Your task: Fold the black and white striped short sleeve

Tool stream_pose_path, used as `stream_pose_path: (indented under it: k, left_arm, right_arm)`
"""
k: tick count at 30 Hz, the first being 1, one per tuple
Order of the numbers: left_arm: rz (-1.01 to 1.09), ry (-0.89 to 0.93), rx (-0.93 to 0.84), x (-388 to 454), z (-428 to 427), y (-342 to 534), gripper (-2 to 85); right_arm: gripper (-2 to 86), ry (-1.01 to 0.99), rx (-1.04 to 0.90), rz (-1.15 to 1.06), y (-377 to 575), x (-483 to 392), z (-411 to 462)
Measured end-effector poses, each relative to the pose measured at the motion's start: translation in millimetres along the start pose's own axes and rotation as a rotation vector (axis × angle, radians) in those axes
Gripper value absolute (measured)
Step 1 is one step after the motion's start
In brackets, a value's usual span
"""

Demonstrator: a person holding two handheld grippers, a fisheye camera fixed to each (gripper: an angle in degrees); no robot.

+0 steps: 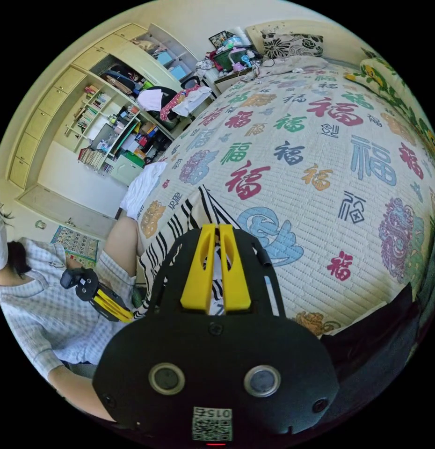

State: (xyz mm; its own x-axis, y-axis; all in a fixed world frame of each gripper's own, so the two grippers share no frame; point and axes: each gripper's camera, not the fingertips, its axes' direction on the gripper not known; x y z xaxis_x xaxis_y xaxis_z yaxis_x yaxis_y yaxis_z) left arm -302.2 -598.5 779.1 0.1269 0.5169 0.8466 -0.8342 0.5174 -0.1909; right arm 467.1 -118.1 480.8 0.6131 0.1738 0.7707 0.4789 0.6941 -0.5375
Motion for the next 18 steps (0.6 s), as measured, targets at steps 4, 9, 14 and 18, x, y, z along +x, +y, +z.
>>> stream_pose_path:
  k: [4, 9, 14, 18]
  left_arm:
    - [0.023, -0.012, -0.067, 5, 54, -14, -0.3]
    - [0.028, -0.028, -0.13, -6, 108, -24, 1.7]
    - [-0.015, 0.079, -0.209, -40, 149, -30, 5.9]
    - [-0.041, 0.179, -0.083, -66, 110, -28, 6.0]
  right_arm:
    - [0.6, -0.005, 0.022, -0.008, 18, 14, -26]
    - [3.0, 0.075, 0.0, 0.049, 30, 25, -45]
    - [5.7, 0.192, 0.091, 0.15, 49, 10, -94]
    - [5.4, 0.262, 0.127, 0.141, 65, -33, -126]
